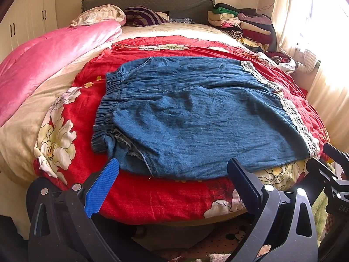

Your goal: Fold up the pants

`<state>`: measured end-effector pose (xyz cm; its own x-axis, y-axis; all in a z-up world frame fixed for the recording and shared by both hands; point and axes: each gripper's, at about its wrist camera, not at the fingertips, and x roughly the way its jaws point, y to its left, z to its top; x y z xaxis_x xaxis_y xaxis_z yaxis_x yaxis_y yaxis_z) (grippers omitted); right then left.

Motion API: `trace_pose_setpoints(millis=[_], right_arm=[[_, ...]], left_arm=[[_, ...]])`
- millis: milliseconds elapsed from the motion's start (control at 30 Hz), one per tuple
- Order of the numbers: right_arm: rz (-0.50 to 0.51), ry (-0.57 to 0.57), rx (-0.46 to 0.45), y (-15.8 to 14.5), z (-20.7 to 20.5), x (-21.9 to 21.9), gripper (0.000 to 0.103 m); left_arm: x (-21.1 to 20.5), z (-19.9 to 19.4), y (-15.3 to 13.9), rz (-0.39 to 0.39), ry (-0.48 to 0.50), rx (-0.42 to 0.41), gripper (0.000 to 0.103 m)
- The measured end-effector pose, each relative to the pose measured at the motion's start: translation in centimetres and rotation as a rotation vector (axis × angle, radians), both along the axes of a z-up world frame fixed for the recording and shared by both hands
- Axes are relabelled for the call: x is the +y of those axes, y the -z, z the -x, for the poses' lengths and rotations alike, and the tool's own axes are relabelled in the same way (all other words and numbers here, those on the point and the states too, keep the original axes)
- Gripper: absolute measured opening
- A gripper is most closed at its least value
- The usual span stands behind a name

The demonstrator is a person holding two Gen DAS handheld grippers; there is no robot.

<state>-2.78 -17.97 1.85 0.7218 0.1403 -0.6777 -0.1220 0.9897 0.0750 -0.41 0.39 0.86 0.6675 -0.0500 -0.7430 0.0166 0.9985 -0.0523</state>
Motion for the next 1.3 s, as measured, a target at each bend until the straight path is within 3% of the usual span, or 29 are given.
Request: trace_pose_setpoints(millis=[1033, 1167, 1300], right_arm=[[-0.013, -0.013, -0.006, -0.1, -0.8, -0.5, 0.095], [0.016, -0.004, -0.019, -0.6, -2.6, -2.2, 0.095], [-0.069, 0.034, 0.067, 0.4, -6.7, -6.8, 0.095]], left_arm=[[0.4, -1.5, 0.3, 0.006, -0.004, 0.004, 0.099], [1.0, -3.1, 0.7, 0.014, -0.016, 0.016, 0.099], [2.1, -5.2, 1.6, 0.033, -0.031, 0.025, 0.099]])
